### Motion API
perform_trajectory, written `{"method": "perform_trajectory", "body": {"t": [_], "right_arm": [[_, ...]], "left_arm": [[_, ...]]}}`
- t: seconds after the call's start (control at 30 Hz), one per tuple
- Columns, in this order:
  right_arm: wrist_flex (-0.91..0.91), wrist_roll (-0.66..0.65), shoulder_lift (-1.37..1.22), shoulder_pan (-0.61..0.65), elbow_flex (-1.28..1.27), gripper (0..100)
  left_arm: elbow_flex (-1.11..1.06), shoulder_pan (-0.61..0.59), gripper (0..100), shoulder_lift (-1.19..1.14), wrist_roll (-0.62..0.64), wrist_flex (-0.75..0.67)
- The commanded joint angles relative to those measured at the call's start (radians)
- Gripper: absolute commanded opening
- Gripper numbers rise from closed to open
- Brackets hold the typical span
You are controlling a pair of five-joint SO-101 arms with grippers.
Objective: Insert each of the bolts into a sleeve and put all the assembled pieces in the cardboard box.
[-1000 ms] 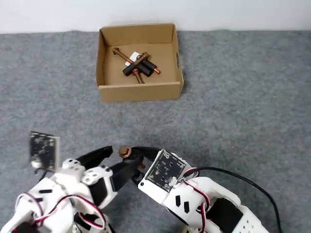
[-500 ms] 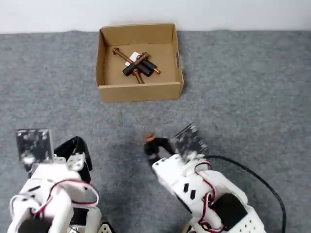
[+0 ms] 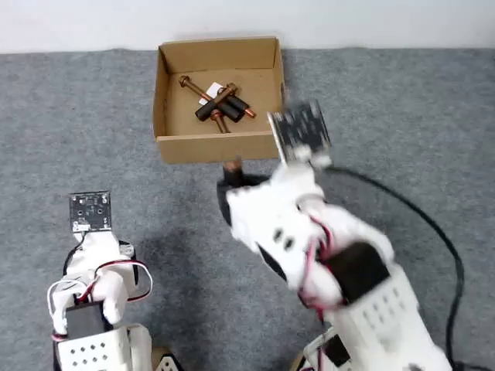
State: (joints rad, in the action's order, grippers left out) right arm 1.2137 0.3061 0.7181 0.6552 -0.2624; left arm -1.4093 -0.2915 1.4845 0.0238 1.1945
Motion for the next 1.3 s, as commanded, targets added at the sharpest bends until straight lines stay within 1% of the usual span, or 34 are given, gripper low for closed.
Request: {"method": "perform_trajectory", "body": {"t": [0.0,0.13,0.3,0.43,0.67,0.8,0.87,1.03,1.1,1.23,1.27], "right_arm": [[-0.041,-0.023,-0.159,-0.058,0.175,0.8],[-0.162,-0.087,-0.325,-0.113,0.278,0.8],[-0.380,-0.196,-0.518,-0.162,0.367,0.8],[-0.507,-0.242,-0.661,-0.188,0.407,0.8],[-0.665,-0.307,-0.852,-0.208,0.425,0.8],[-0.756,-0.356,-0.934,-0.216,0.425,0.9],[-0.803,-0.385,-0.967,-0.217,0.425,0.9],[-0.840,-0.446,-1.012,-0.219,0.425,1.1],[-0.837,-0.446,-1.013,-0.219,0.425,5.0],[-0.829,-0.446,-1.012,-0.219,0.425,21.0],[-0.829,-0.446,-1.010,-0.219,0.425,23.3]], "left_arm": [[-0.021,0.002,0,0.002,-0.017,-0.025],[-0.111,-0.006,0,0.002,-0.018,-0.034],[-0.174,-0.006,0,0.002,-0.014,-0.106],[-0.202,-0.006,0,0.002,-0.012,-0.133],[-0.217,-0.009,0,0.002,-0.011,-0.149],[-0.217,-0.075,0,0.002,-0.006,-0.149],[-0.217,-0.084,0,0.002,0.025,-0.149],[-0.217,-0.084,0,0.002,0.040,-0.149],[-0.217,-0.084,0,0.002,0.038,-0.149],[-0.217,-0.084,0,0.002,0.038,-0.149],[-0.217,-0.084,0,0.002,0.038,-0.149]]}}
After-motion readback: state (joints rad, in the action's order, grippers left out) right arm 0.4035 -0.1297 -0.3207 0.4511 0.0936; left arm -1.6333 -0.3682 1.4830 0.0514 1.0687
